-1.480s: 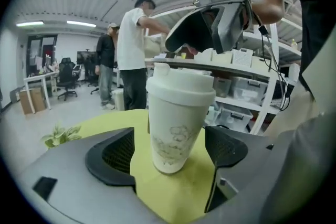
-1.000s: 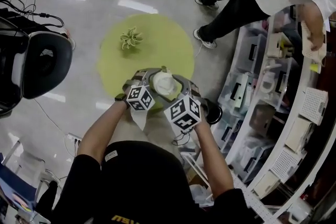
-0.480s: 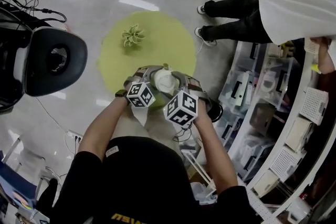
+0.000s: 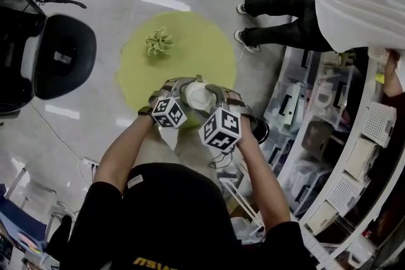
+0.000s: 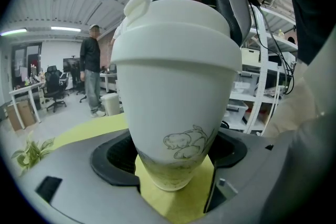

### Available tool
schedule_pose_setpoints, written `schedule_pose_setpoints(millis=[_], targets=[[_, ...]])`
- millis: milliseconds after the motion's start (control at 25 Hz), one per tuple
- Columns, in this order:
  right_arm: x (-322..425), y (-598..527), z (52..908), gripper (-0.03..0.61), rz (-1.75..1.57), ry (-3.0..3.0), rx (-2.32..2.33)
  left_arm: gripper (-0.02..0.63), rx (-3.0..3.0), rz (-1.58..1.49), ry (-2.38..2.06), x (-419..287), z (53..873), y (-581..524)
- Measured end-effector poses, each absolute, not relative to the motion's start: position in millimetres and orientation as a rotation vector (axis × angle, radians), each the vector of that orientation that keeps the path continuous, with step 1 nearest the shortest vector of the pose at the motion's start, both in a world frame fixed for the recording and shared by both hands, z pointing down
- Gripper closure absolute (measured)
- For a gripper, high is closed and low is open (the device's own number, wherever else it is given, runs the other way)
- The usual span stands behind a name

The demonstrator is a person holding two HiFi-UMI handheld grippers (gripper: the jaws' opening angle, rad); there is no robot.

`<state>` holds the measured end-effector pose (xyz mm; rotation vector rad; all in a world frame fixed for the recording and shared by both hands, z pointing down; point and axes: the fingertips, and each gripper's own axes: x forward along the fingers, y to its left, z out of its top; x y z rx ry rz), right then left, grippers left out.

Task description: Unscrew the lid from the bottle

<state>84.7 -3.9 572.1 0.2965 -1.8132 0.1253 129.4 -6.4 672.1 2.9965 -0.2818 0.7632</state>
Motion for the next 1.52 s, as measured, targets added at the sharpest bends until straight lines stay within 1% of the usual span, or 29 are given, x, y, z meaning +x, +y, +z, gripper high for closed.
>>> schedule_pose_setpoints(millis=[360, 800, 1000, 1080, 1120, 1160, 1360, 1520], targets=[[84, 1, 573, 0.255, 0.063, -1.81, 0.239, 0.21, 3.009, 0.763, -0.269, 130, 673, -5], [83, 9, 574, 0.256, -0.169, -1.738, -0.002, 0.21, 3.018, 0.773, -0.248, 130, 673, -4], [84, 8, 575, 0.256, -0.182, -1.738, -0.021, 0.21, 3.017, 0.769, -0.254, 130, 674, -4], [85, 8, 577, 0.253, -0.143, -1.735, 0.003, 0.21, 3.016, 0.767, -0.257, 131, 674, -4], [85, 9, 577, 0.217, -0.109, -1.735, 0.018, 0.21, 3.016, 0.766, -0.257, 131, 674, -4], [85, 9, 577, 0.169, -0.073, -1.74, 0.037, 0.21, 3.015, 0.765, -0.257, 131, 674, -4], [84, -3, 560, 0.17, 0.107, -1.846, 0.288, 0.21, 3.014, 0.761, -0.256, 130, 674, -4], [95, -13, 558, 0.178, 0.414, -1.838, 0.595, 0.21, 3.013, 0.763, -0.255, 130, 673, -4]])
